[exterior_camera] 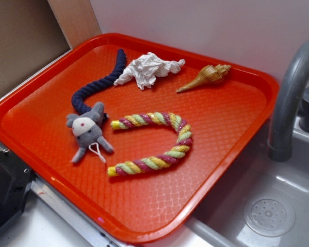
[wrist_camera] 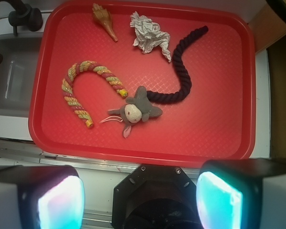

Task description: Grab the shell.

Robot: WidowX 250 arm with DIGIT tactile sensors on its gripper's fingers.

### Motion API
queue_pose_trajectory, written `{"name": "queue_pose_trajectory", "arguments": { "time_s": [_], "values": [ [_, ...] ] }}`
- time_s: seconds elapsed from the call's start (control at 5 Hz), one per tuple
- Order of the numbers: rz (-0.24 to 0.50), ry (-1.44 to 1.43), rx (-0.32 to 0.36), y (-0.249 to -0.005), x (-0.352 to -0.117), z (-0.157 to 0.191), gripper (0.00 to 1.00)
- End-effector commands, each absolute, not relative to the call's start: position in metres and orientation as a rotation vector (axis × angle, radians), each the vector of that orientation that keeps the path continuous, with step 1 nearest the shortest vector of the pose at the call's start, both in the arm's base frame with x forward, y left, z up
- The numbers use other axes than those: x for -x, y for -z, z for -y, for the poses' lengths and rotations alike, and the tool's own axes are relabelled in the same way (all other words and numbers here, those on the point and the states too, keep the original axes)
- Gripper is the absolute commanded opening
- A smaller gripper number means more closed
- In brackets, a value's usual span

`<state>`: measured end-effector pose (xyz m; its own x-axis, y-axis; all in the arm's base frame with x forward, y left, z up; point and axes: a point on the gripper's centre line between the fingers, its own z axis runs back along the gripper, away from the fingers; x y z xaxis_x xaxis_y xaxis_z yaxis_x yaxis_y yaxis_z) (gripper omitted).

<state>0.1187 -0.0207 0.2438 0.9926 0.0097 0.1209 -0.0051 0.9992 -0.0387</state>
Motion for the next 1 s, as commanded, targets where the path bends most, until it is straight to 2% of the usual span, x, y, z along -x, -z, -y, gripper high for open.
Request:
{"name": "queue_pose_trajectory", "arguments": {
  "time_s": [0.0,0.2,0.4,0.6,0.8],
  "values": [
    [0.121,-0.007,0.038,-0.244,-0.119,0.021,1.0],
    [0.197,0.014,0.073,-0.214,-0.154,0.026,1.0],
    [0.269,0.002,0.045,-0.191,-0.187,0.027,1.0],
    [0.337,0.059,0.125,-0.168,-0.23,0.035,1.0],
    [0.407,0.107,0.112,-0.154,-0.267,0.043,1.0]
  ]
}}
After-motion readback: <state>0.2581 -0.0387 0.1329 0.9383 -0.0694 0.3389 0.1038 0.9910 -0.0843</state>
